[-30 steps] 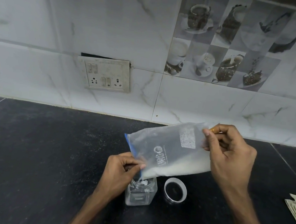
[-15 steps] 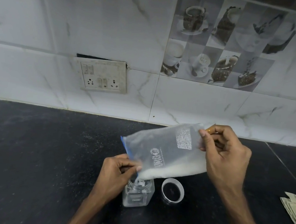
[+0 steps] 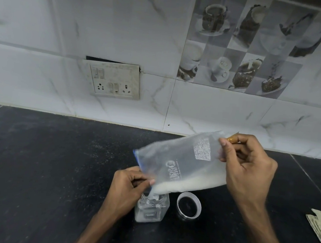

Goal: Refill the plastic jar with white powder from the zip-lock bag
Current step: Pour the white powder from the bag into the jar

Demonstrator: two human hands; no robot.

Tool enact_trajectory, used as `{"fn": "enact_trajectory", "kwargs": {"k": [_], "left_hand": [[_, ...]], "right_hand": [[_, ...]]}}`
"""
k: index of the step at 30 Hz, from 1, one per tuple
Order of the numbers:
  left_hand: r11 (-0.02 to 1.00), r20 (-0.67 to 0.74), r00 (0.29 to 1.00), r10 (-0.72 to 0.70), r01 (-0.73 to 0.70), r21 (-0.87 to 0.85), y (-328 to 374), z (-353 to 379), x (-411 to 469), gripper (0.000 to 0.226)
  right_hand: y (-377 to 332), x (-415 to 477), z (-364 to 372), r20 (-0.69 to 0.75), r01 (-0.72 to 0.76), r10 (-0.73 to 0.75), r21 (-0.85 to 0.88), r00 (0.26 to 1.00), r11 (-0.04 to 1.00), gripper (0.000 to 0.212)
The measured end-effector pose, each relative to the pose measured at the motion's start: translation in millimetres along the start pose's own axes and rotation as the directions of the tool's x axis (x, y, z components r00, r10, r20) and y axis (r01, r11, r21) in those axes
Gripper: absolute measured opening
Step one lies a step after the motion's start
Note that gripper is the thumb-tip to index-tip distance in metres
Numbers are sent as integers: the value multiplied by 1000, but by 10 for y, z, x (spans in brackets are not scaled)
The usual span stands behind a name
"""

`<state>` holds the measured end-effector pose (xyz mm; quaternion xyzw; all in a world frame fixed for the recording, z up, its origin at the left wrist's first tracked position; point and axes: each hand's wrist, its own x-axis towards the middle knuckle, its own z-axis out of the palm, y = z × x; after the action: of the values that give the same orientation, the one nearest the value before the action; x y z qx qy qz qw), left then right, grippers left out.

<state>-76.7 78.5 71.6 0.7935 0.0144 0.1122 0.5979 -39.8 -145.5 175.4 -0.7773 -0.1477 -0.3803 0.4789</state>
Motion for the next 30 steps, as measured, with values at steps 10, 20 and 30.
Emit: {"fn": "enact_trajectory", "kwargs": {"k": [10,20,30], "left_hand": [[1000,8,1000,10,-10,-4,-6,7,0,10],[1000,9,1000,19,-19,-11,-1,12,5,10],[1000,3,1000,1,-1,-4,-19,14,12,9]], "right_hand": [[17,-24,-4,-43,-30,30,18,999,999,11],[8,-5,-13,-39,-7,8,15,999,1000,13],[-5,9,-29,-42,7,-5,36,999,999,10]]}}
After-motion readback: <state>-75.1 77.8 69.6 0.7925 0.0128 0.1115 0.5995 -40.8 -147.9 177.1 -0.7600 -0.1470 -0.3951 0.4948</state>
